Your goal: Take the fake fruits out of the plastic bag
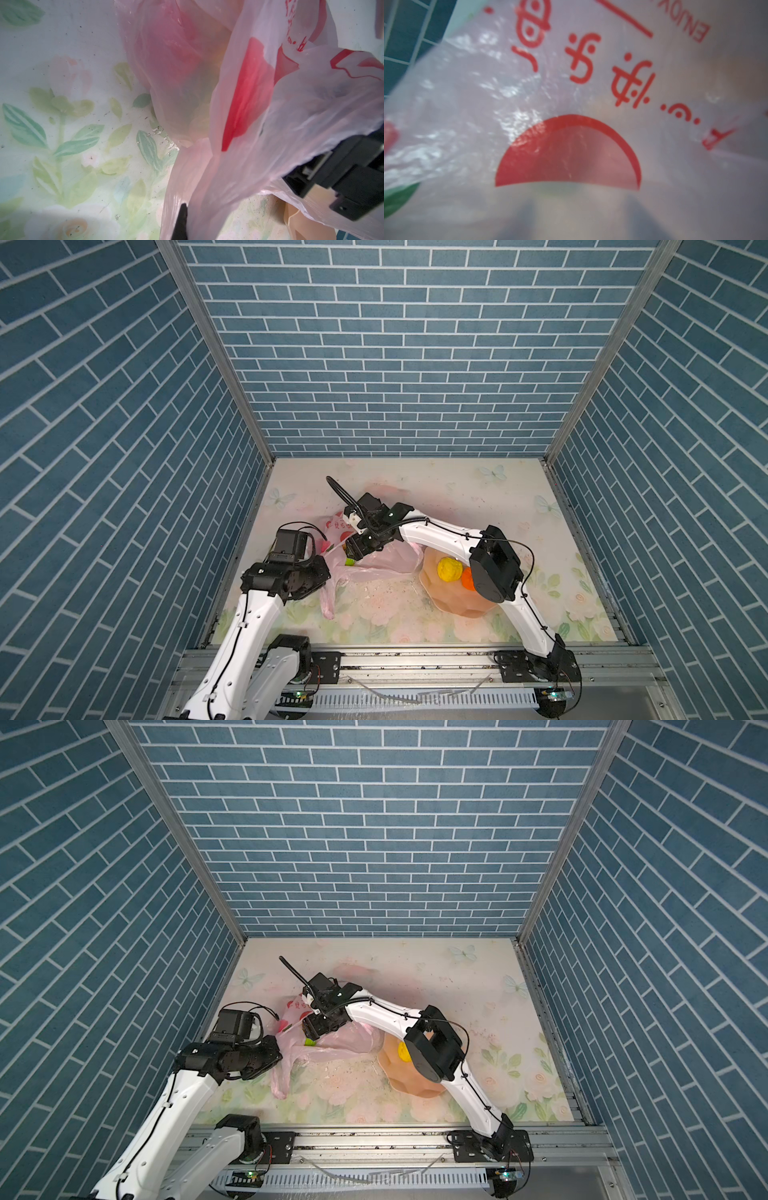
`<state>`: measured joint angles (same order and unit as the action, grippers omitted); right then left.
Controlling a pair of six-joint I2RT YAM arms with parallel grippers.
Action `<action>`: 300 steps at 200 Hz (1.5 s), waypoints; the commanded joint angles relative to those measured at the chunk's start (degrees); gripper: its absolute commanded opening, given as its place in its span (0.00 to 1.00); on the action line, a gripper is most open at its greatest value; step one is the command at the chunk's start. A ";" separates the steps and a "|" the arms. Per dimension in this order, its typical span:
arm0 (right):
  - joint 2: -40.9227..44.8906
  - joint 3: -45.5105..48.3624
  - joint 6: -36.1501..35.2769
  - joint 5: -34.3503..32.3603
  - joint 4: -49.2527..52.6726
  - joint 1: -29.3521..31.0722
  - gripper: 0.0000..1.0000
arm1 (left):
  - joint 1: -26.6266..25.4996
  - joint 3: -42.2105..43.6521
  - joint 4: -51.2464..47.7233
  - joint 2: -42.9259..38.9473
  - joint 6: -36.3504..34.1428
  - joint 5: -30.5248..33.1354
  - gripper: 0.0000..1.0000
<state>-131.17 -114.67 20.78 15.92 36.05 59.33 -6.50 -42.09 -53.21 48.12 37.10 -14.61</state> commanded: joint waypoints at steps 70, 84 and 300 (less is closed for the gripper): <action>-6.78 -10.81 0.46 5.78 1.96 -0.18 0.71 | 0.26 -0.61 0.91 -0.89 0.51 0.28 0.00; -7.70 -11.76 0.32 6.03 2.98 -0.18 0.71 | 0.26 -0.42 1.08 -1.01 0.54 0.46 0.00; -6.53 -5.43 1.51 2.66 -2.55 -0.79 0.48 | 0.26 6.14 7.68 -2.81 4.78 -1.03 0.00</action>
<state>-140.55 -123.96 22.28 20.86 33.82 59.07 -6.50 -36.05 -46.65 45.23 41.56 -15.90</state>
